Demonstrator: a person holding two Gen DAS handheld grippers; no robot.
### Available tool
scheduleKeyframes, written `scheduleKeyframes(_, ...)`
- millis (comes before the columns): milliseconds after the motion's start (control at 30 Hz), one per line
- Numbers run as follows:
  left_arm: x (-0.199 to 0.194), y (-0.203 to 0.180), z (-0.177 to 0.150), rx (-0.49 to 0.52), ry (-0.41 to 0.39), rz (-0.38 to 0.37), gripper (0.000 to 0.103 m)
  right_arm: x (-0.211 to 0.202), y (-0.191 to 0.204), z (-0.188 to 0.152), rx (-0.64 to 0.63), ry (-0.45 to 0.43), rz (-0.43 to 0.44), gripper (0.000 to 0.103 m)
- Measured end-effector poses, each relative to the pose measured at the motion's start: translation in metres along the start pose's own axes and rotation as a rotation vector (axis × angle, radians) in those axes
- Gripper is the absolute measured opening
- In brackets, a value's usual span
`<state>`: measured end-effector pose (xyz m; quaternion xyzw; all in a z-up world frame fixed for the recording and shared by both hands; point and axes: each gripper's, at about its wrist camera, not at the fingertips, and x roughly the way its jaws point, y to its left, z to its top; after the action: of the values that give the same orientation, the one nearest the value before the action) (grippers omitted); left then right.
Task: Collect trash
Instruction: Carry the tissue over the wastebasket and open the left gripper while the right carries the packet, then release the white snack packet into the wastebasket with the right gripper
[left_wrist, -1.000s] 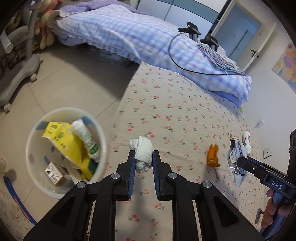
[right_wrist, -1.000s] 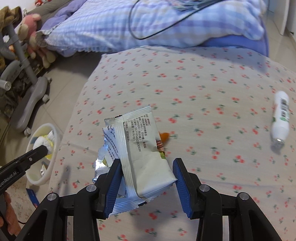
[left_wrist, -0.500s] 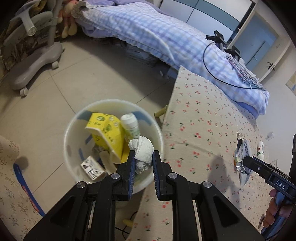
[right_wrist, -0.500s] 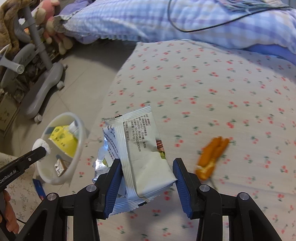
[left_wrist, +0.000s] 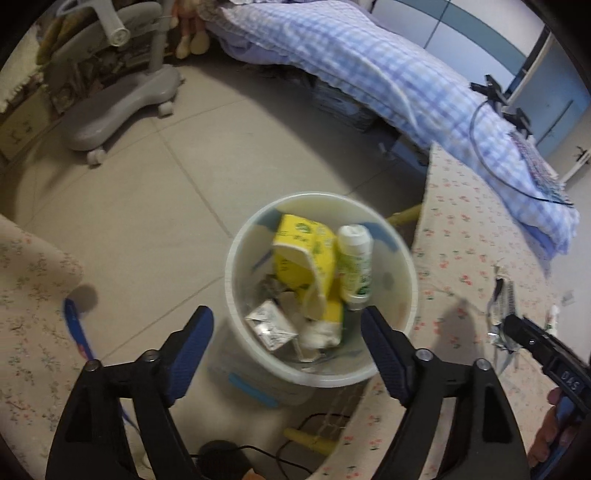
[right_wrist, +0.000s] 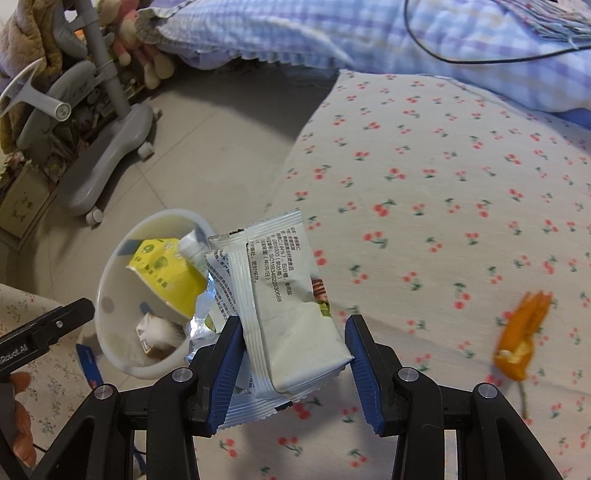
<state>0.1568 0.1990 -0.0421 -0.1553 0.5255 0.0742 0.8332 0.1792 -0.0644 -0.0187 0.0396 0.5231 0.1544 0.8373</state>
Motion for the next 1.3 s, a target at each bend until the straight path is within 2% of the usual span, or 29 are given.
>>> scheduleKeyframes(200,0.003,0.021,-0.006,0.033,-0.003,0.073,0.088,0.018,0.02,0.003,-0.016,0.016,0.012,0.05)
scheduleKeyframes(667,0.0,0.051,-0.01,0.025,0.016,0.087,0.088,0.05,0.059,0.008,-0.057,0.009,0.058,0.052)
scheduleKeyframes(800,-0.001,0.053,-0.009,0.017,0.014,0.087,0.088,0.048,0.061,0.008,-0.045,-0.003,0.114,0.067)
scheduleKeyframes(900,-0.001,0.053,-0.008,0.018,0.015,0.085,0.088,0.042,0.065,0.008,-0.061,-0.018,0.111,0.068)
scheduleKeyframes(1100,-0.003,0.04,-0.008,0.034,0.015,0.071,0.088,0.029,0.056,0.008,-0.062,-0.038,0.079,0.068)
scheduleKeyframes(1300,-0.004,0.012,-0.01,0.07,0.027,0.042,0.088,0.009,0.024,0.006,-0.011,-0.059,0.037,0.072)
